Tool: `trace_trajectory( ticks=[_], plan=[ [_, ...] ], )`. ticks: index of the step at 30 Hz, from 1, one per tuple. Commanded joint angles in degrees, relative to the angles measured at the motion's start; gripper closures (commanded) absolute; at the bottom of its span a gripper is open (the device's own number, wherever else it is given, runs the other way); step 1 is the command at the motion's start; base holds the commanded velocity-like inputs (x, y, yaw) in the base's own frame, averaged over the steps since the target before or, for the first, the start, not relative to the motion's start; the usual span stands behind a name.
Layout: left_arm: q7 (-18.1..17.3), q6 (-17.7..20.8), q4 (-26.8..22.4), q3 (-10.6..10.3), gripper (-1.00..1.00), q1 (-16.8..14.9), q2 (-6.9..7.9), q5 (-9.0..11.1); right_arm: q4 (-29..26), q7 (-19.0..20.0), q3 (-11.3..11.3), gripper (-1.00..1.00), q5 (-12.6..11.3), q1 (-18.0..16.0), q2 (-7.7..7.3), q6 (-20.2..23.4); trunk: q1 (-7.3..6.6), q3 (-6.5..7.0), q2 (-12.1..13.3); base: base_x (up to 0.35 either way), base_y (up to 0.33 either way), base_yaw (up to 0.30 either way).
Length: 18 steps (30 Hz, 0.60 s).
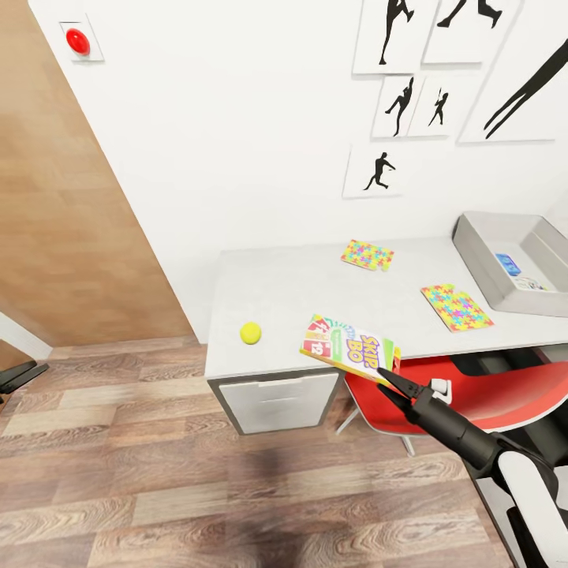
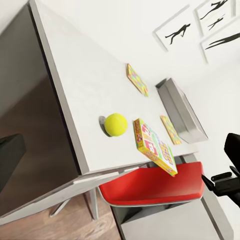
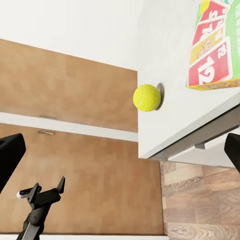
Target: Put all the toys in the child's room - the three board games (two on the bed and one on the table), the two jigsaw puzzles on the table, and the tennis ball on the table - inside the toy box on the table in the child's room.
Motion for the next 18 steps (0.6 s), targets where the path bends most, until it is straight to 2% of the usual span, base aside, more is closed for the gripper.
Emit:
trace_trajectory(
  ticks=[1, 18],
  plan=[
    [-0.25, 0.61, 0.00, 0.00, -1.00, -0.03, 0.01, -0.06, 0.00, 0.16, -0.11, -1.00, 0.03, -0.03, -0.01, 0.32, 0.02, -0.06, -0.06, 0.000, 0.000, 0.000],
    [-0.25, 0.61, 0.00, -0.05, -1.00, -0.03, -0.07, -0.05, 0.15, 0.24, -0.30, -1.00, 0.01, -0.04, -0.36, 0.39, 0.02, -0.06, -0.06, 0.000, 0.000, 0.000]
  ],
)
